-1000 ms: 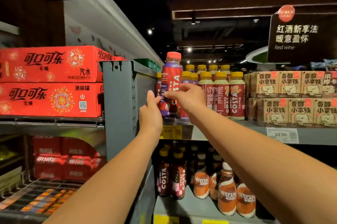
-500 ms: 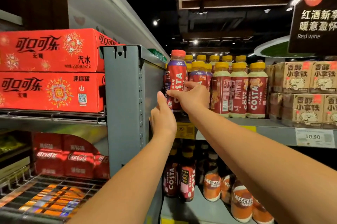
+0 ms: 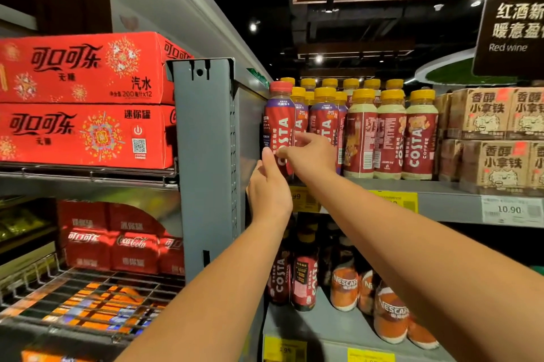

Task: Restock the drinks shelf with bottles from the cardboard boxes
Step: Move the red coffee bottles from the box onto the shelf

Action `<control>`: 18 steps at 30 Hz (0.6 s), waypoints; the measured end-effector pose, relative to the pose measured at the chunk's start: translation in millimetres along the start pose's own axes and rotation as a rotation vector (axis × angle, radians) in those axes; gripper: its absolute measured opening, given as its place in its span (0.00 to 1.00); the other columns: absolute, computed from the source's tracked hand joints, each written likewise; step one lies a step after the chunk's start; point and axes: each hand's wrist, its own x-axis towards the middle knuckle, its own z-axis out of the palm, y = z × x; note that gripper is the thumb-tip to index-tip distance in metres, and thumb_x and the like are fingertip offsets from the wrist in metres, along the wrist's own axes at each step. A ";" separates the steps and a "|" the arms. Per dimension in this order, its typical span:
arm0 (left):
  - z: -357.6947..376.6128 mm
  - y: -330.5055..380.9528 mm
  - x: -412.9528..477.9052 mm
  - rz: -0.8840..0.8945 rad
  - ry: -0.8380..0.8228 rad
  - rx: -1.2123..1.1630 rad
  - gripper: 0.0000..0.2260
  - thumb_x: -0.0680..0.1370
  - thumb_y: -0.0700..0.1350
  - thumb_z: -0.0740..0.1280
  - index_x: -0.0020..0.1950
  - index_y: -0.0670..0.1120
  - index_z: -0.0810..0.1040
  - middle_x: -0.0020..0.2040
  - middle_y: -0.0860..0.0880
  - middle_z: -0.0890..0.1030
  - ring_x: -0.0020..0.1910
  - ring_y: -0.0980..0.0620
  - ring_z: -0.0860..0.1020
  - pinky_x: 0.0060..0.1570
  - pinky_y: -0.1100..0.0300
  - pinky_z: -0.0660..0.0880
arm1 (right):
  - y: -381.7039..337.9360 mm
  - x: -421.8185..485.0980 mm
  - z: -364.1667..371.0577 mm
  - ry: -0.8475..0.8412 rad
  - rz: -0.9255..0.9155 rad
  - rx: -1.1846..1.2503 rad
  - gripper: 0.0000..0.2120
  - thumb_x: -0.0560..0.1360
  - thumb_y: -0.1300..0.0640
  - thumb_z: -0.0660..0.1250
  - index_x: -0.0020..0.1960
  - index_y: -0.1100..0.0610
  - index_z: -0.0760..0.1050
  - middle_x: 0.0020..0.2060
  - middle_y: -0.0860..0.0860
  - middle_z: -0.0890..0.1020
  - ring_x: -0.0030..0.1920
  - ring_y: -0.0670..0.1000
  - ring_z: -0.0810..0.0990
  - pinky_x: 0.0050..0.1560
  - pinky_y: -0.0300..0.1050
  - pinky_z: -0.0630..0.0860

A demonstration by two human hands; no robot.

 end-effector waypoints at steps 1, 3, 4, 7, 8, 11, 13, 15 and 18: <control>-0.5 -0.9 -0.3 -0.003 -0.004 0.006 0.27 0.81 0.61 0.45 0.66 0.47 0.73 0.58 0.47 0.78 0.59 0.49 0.75 0.55 0.58 0.70 | 1.0 0.0 0.3 0.009 0.000 -0.006 0.19 0.70 0.55 0.74 0.60 0.56 0.77 0.42 0.46 0.75 0.48 0.47 0.77 0.53 0.48 0.78; -2.1 -2.9 -0.9 -0.004 -0.012 0.022 0.28 0.81 0.61 0.45 0.67 0.46 0.73 0.59 0.46 0.78 0.61 0.49 0.74 0.56 0.57 0.69 | 3.0 0.2 2.0 0.038 -0.001 -0.021 0.14 0.69 0.52 0.75 0.52 0.54 0.78 0.44 0.47 0.78 0.50 0.49 0.79 0.53 0.51 0.79; -2.9 -3.9 -0.7 -0.002 -0.020 0.025 0.28 0.81 0.61 0.45 0.68 0.46 0.73 0.60 0.46 0.78 0.61 0.48 0.74 0.57 0.56 0.69 | 3.0 -0.2 2.8 0.048 0.000 -0.028 0.14 0.68 0.51 0.76 0.51 0.54 0.78 0.46 0.48 0.80 0.50 0.49 0.80 0.52 0.51 0.80; -4.5 -6.3 0.8 0.000 -0.043 0.020 0.28 0.81 0.62 0.45 0.69 0.47 0.71 0.61 0.47 0.77 0.62 0.49 0.74 0.60 0.55 0.70 | 3.1 -1.4 4.0 0.054 0.000 -0.041 0.20 0.68 0.50 0.76 0.56 0.56 0.77 0.50 0.50 0.81 0.52 0.51 0.80 0.53 0.52 0.80; -4.8 -6.8 1.6 0.001 -0.048 0.022 0.28 0.80 0.62 0.45 0.69 0.48 0.71 0.62 0.47 0.77 0.63 0.49 0.74 0.62 0.54 0.70 | 3.2 -2.0 3.3 0.049 -0.008 -0.045 0.21 0.68 0.50 0.76 0.57 0.57 0.77 0.51 0.50 0.81 0.52 0.51 0.79 0.54 0.52 0.79; -6.2 -7.2 2.2 0.023 -0.073 0.042 0.26 0.81 0.60 0.47 0.68 0.48 0.72 0.62 0.48 0.77 0.62 0.50 0.74 0.57 0.58 0.72 | 2.9 -5.9 -2.3 0.011 -0.033 -0.081 0.20 0.72 0.50 0.73 0.60 0.58 0.75 0.51 0.50 0.80 0.52 0.49 0.78 0.54 0.48 0.78; -9.4 -8.1 -0.6 0.051 -0.091 0.079 0.23 0.82 0.58 0.49 0.65 0.47 0.74 0.59 0.48 0.77 0.58 0.51 0.75 0.46 0.64 0.70 | 2.9 -12.3 -12.2 -0.002 -0.083 -0.142 0.17 0.75 0.52 0.69 0.61 0.59 0.75 0.54 0.51 0.80 0.54 0.49 0.77 0.52 0.45 0.76; -13.5 -9.3 -6.9 0.086 -0.102 0.185 0.19 0.83 0.55 0.51 0.61 0.46 0.75 0.60 0.47 0.76 0.57 0.51 0.74 0.45 0.63 0.69 | 2.3 -23.6 -26.9 -0.038 -0.152 -0.247 0.14 0.76 0.55 0.65 0.59 0.59 0.76 0.55 0.51 0.80 0.53 0.49 0.76 0.47 0.40 0.71; -21.2 -6.4 -25.5 0.154 -0.119 0.423 0.16 0.82 0.49 0.55 0.65 0.46 0.73 0.64 0.45 0.74 0.60 0.48 0.73 0.52 0.58 0.69 | 3.8 -43.0 -53.8 -0.143 -0.236 -0.480 0.06 0.76 0.57 0.63 0.50 0.56 0.77 0.49 0.52 0.80 0.48 0.51 0.75 0.44 0.41 0.68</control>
